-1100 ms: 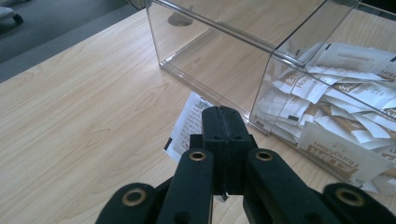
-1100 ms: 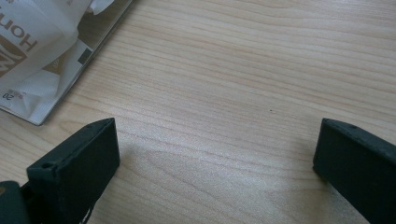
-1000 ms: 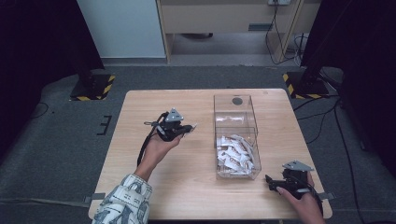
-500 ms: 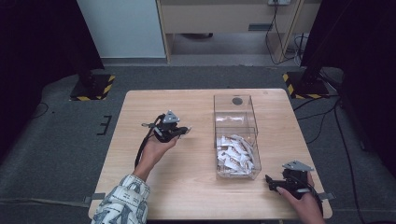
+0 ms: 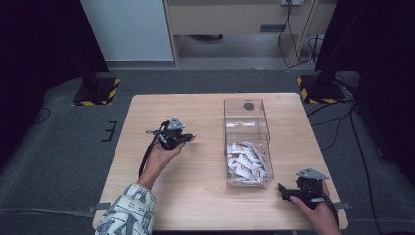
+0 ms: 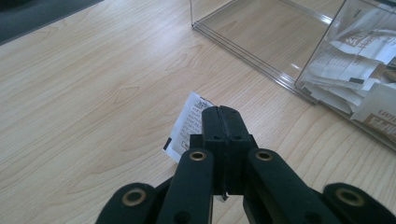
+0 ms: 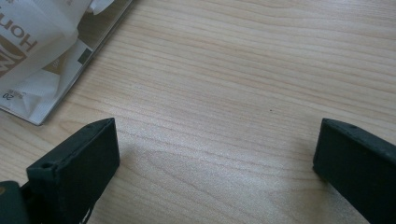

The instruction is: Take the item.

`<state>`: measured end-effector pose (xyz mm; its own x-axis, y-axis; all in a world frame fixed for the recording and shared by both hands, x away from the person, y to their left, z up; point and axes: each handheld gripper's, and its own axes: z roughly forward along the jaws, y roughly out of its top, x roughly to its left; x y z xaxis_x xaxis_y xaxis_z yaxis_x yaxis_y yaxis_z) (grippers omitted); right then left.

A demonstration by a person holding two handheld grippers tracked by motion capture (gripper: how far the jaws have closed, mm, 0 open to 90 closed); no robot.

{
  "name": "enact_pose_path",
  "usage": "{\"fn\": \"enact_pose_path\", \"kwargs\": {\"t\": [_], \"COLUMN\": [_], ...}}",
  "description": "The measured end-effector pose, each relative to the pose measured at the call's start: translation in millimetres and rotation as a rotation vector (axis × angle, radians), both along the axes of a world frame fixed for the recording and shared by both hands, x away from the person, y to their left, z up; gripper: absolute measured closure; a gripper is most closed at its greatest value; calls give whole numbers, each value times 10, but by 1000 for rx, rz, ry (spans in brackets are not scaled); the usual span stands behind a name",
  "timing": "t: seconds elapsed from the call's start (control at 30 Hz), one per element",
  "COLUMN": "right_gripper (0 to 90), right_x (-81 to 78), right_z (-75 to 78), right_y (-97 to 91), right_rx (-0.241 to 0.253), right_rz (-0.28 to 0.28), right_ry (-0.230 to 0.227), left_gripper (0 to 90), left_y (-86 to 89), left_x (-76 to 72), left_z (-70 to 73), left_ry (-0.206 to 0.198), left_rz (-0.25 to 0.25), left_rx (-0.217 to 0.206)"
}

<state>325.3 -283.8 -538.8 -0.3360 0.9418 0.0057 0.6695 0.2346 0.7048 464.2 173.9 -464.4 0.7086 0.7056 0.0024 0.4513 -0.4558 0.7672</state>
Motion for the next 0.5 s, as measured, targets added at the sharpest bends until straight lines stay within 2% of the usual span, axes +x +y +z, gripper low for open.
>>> {"fn": "enact_pose_path", "kwargs": {"t": [0.5], "right_gripper": [7], "right_x": [0], "right_z": [0], "right_y": [0], "right_rx": [-1], "right_rz": [0], "right_ry": [0], "left_gripper": [899], "left_y": [85], "left_x": [38], "left_z": [-77], "left_ry": [-2], "left_rz": [29], "left_rx": [4]}}
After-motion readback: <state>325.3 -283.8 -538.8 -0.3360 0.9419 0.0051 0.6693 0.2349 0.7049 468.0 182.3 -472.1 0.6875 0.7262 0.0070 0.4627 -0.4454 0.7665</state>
